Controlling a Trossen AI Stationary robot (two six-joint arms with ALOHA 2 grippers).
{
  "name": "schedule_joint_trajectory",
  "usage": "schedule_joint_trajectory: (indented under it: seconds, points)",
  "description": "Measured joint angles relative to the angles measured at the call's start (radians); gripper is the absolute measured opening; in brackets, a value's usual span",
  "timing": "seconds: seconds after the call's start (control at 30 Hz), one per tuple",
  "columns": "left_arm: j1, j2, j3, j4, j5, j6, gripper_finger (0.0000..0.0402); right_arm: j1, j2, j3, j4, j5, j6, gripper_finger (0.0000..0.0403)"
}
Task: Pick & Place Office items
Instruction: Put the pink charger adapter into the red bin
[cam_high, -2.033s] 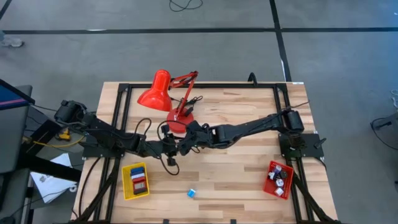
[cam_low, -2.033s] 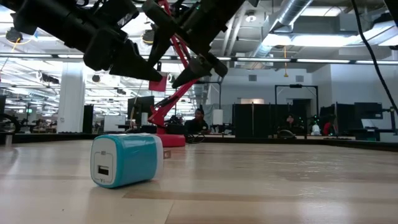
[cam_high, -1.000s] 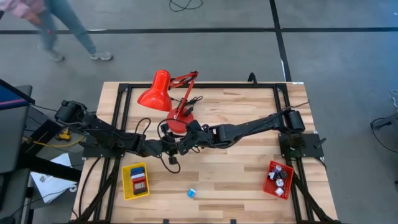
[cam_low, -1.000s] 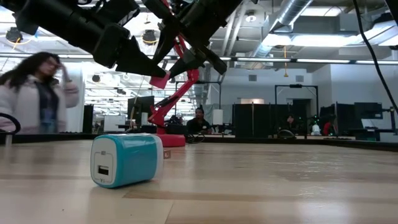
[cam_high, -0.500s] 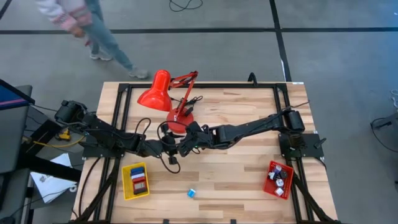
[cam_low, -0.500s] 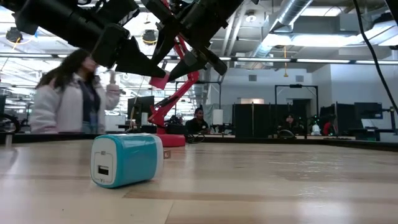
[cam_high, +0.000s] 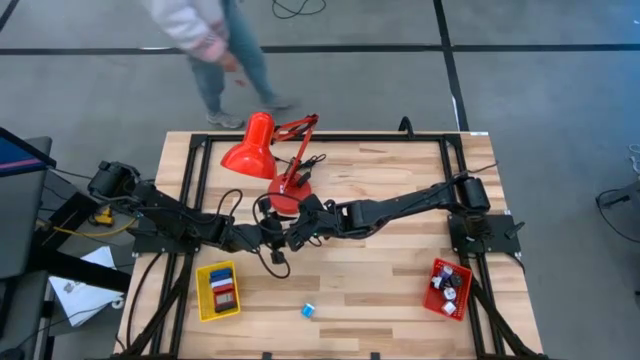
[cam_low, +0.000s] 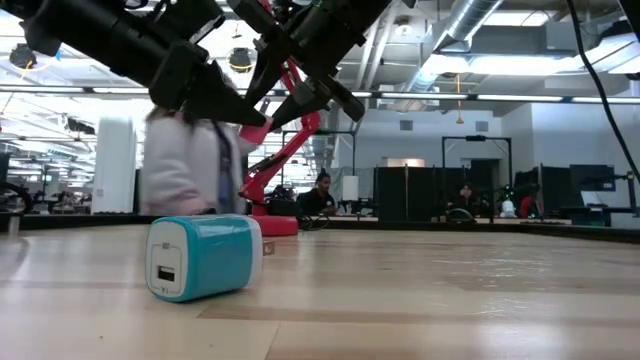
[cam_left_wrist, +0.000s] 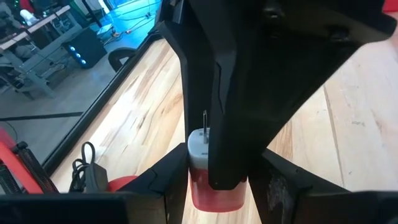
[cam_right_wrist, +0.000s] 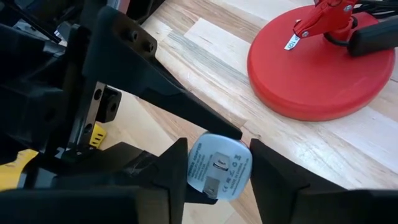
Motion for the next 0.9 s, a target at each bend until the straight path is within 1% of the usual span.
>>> schedule_joint_trajectory:
  seconds: [0.2,0.3,0.43,0.53,0.67,0.77,0.9]
  points:
    - [0.000,0.000,0.000,0.000,0.004,0.003,0.0143,-0.001,0.000,0.000,0.000,-0.011,0.000,0.0136]
    - [0.000,0.000,0.000,-0.001,0.008,0.004,0.0150,0.000,0.000,0.000,0.000,-0.014,-0.001,0.0141]
    - [-0.001,-0.003,0.002,-0.002,0.011,0.006,0.0166,-0.001,0.004,-0.003,-0.012,-0.015,-0.007,0.0132]
    - [-0.001,-0.005,0.004,-0.006,0.009,0.005,0.0191,-0.002,0.005,-0.004,-0.021,-0.015,-0.023,0.0128]
    - [-0.002,-0.018,0.005,-0.038,0.008,0.014,0.0243,-0.001,0.003,-0.004,-0.057,-0.024,-0.031,0.0131]
    - [-0.010,-0.050,0.005,-0.090,0.006,0.015,0.0277,0.000,-0.010,-0.005,-0.132,-0.059,-0.039,0.0130]
    - [-0.026,-0.124,0.004,-0.181,0.007,-0.044,0.0305,0.014,-0.032,-0.005,-0.257,-0.139,-0.046,0.0128]
